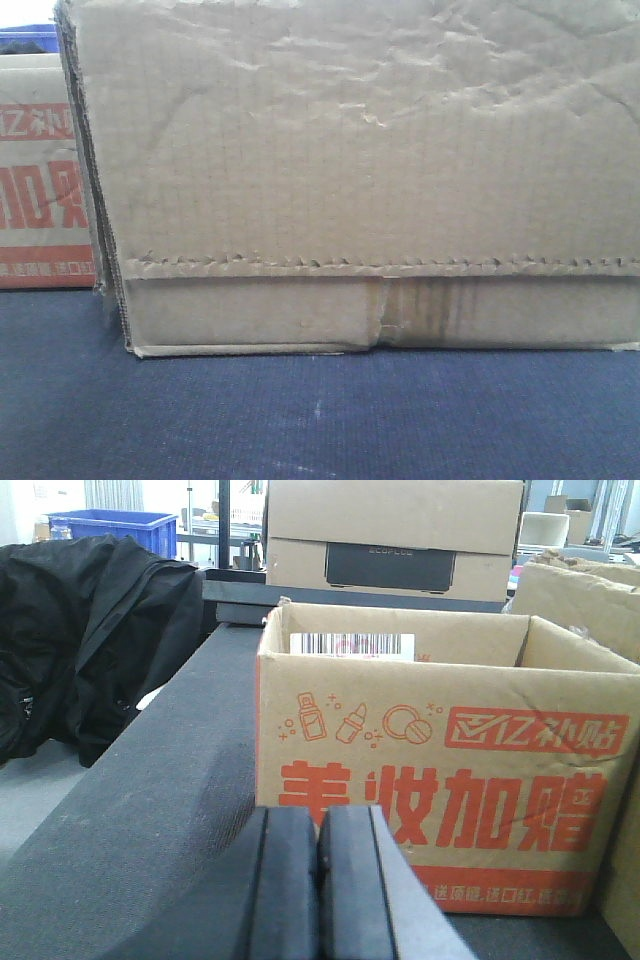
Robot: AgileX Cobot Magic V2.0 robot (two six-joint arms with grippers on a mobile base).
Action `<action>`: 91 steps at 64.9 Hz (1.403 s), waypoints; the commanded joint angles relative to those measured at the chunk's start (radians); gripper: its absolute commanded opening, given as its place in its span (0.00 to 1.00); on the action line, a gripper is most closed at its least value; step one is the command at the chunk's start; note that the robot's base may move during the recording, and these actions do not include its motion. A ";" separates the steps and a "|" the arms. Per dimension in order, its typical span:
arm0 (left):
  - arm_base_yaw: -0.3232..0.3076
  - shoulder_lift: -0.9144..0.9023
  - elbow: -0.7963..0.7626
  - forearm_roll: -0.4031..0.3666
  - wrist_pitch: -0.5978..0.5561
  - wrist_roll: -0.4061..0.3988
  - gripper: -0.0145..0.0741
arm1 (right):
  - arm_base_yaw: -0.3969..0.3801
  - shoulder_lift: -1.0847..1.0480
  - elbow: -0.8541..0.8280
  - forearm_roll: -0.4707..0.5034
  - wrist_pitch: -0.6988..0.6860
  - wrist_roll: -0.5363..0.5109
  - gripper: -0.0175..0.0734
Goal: Stack two boxes on right shelf middle
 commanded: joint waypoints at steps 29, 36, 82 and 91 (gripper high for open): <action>0.004 -0.004 -0.002 -0.006 -0.026 0.006 0.04 | -0.002 -0.004 0.000 -0.007 -0.015 -0.002 0.02; 0.004 -0.004 -0.002 -0.006 -0.063 0.000 0.04 | -0.002 -0.004 0.000 -0.007 -0.028 -0.002 0.02; 0.004 0.022 -0.304 -0.006 -0.105 0.000 0.04 | -0.002 0.000 -0.310 -0.022 -0.049 -0.002 0.02; 0.004 0.114 -0.517 -0.006 0.047 0.000 0.04 | -0.002 0.106 -0.494 -0.041 0.100 -0.002 0.08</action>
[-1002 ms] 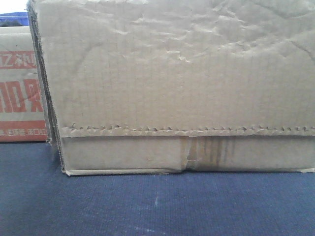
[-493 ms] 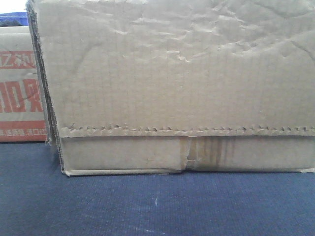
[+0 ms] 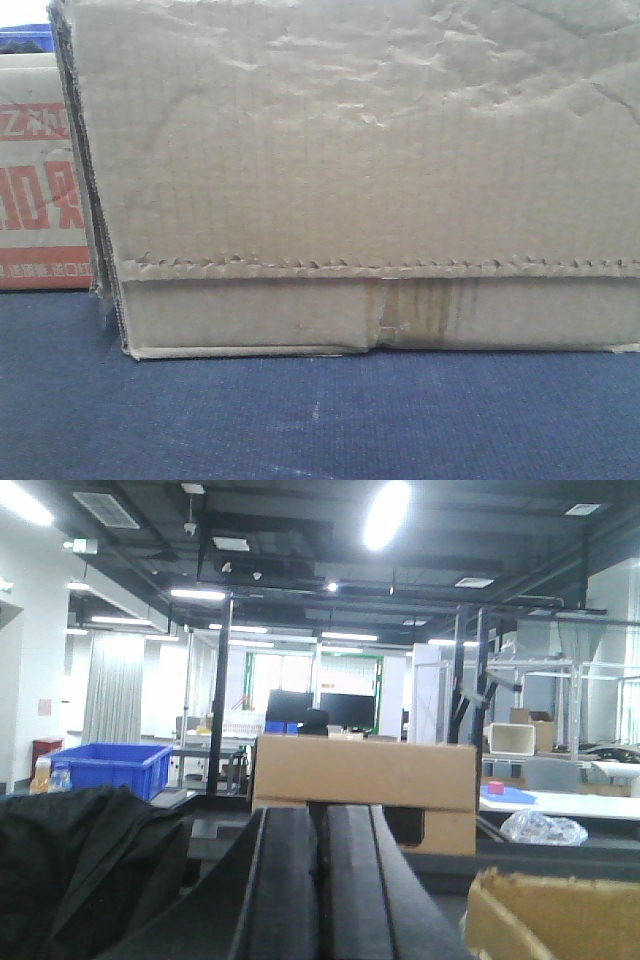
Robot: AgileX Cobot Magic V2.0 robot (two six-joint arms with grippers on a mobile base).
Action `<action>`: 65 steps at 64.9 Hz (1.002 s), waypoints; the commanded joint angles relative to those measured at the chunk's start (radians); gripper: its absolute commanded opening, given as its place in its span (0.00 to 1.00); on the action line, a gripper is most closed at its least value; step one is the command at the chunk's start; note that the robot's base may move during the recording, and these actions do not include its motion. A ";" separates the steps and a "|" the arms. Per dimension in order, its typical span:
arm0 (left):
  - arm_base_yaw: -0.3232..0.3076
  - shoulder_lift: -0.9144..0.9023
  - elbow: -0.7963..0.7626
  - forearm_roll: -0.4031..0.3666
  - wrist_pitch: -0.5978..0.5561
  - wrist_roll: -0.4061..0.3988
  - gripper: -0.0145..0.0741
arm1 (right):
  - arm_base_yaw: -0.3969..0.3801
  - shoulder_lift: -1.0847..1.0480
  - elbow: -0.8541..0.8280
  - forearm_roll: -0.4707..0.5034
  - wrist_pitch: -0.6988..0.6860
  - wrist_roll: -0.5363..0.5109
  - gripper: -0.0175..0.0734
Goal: Stack two boxes on right shelf middle
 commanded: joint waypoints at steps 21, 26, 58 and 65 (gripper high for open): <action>0.000 0.393 -0.445 0.050 0.472 0.000 0.51 | -0.002 0.373 -0.294 -0.017 0.172 -0.002 0.68; -0.027 0.448 -0.452 0.034 0.445 0.000 0.68 | -0.002 0.425 -0.294 -0.017 0.151 -0.002 0.82; -0.020 1.024 -0.906 -0.005 0.984 0.011 0.80 | 0.022 0.486 -0.294 -0.017 0.126 -0.002 0.82; 0.026 1.196 -1.066 -0.012 1.141 0.104 0.80 | 0.031 0.486 -0.294 -0.017 0.126 -0.002 0.82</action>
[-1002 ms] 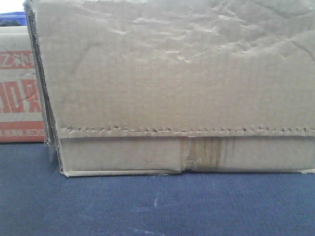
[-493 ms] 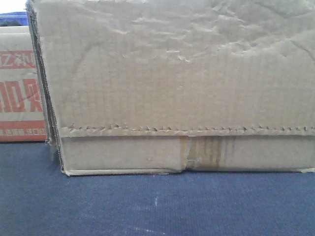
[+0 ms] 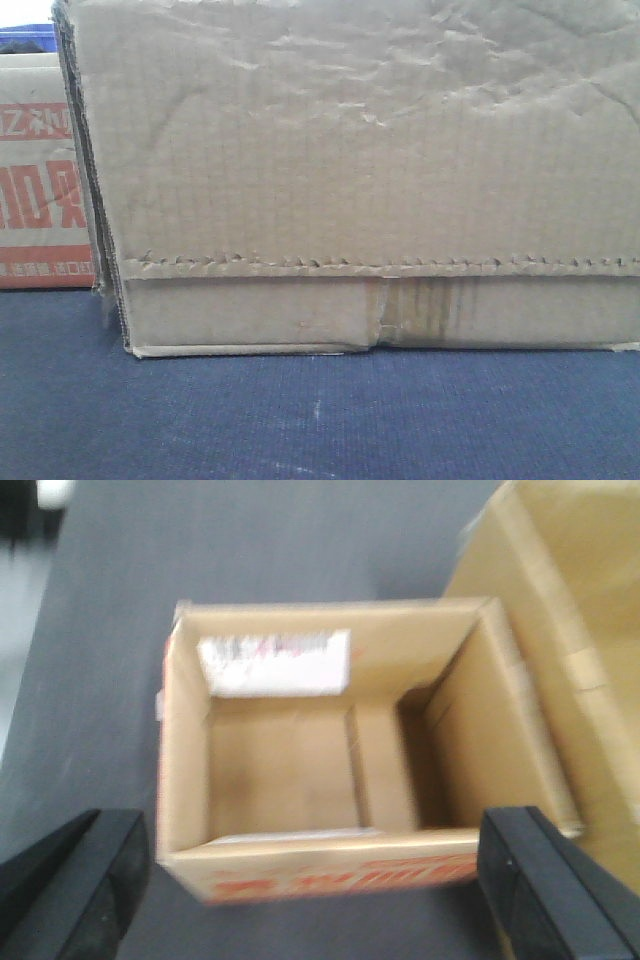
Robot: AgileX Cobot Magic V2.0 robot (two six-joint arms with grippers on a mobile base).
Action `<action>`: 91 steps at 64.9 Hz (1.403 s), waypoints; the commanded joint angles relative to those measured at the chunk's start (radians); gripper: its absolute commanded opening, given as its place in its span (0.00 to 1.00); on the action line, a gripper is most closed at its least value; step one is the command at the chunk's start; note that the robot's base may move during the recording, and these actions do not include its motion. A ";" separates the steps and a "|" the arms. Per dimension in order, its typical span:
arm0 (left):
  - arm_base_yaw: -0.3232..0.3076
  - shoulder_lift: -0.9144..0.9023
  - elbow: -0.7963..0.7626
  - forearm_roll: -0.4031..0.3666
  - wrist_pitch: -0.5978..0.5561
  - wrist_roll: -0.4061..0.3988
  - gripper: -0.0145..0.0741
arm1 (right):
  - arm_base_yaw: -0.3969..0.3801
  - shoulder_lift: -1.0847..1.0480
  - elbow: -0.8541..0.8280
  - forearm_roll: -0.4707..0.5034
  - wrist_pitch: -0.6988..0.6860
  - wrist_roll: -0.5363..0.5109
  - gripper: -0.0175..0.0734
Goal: Stack two boxes on right shelf middle
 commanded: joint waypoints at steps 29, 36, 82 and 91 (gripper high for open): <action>0.101 0.536 -0.294 0.059 0.163 0.142 0.80 | 0.008 0.003 -0.009 -0.008 -0.028 -0.002 0.82; 0.101 0.600 -0.294 0.066 0.143 0.142 0.80 | 0.008 0.003 -0.009 -0.008 -0.024 -0.002 0.82; 0.101 0.659 -0.292 0.066 0.145 0.142 0.04 | 0.008 0.003 -0.009 -0.008 -0.014 -0.002 0.82; 0.101 0.594 -0.294 0.094 0.157 0.108 0.04 | 0.008 0.003 -0.009 -0.008 -0.007 -0.002 0.82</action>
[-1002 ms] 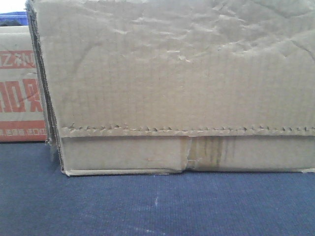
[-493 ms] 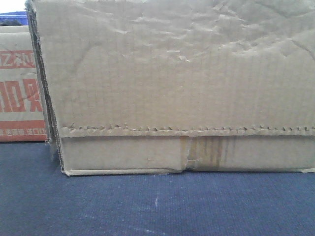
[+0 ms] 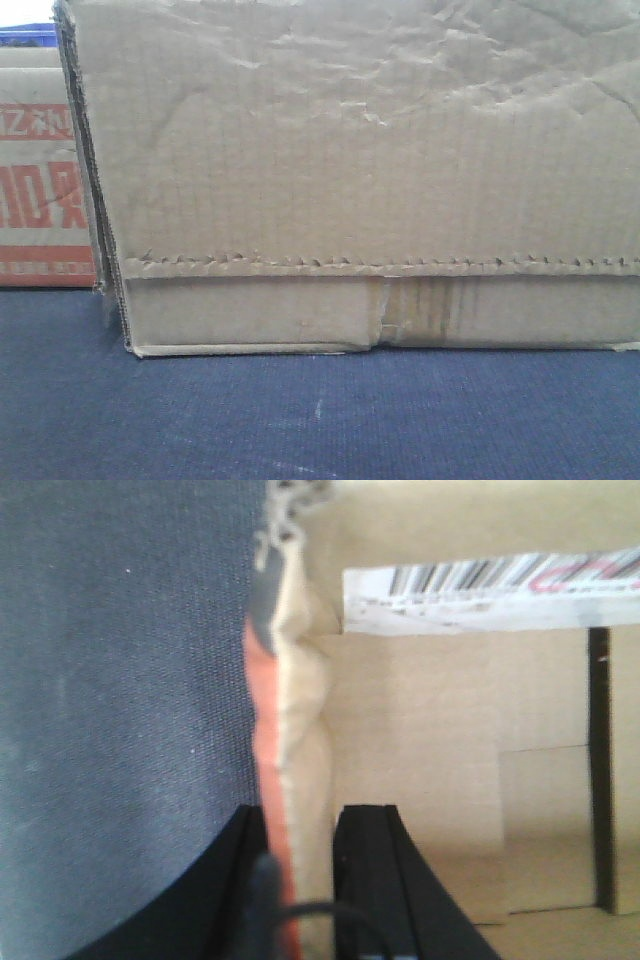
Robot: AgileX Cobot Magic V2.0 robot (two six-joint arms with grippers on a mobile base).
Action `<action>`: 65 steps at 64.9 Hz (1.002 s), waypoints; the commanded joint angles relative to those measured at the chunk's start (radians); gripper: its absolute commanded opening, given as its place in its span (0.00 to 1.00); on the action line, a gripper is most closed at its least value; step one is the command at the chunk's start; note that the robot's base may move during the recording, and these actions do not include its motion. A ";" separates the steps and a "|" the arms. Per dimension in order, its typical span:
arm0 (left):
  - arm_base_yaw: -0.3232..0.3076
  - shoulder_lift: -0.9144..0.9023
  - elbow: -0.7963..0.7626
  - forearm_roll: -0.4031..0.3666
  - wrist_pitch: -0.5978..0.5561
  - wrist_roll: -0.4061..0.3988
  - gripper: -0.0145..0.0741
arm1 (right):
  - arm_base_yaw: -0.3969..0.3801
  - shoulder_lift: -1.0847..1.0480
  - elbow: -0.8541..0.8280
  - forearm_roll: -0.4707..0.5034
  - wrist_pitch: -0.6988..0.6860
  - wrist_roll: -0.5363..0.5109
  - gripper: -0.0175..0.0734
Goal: Stack two boxes on right shelf middle
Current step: 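Lift the two stacked boxes off the table with both grippers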
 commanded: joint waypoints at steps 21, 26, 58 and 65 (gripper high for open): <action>0.002 -0.271 -0.152 0.151 -0.008 -0.176 0.04 | 0.004 0.003 -0.009 -0.008 -0.005 -0.002 0.82; -0.008 -0.310 -0.215 0.125 -0.010 -0.204 0.04 | 0.008 0.003 -0.009 -0.008 -0.003 -0.002 0.82; -0.446 -0.301 -0.427 -0.014 -0.060 -0.385 0.04 | 0.015 0.003 -0.006 -0.004 0.009 -0.002 0.82; -0.534 -0.232 -0.427 -0.012 -0.072 -0.408 0.04 | 0.015 0.003 -0.006 -0.004 0.011 -0.002 0.82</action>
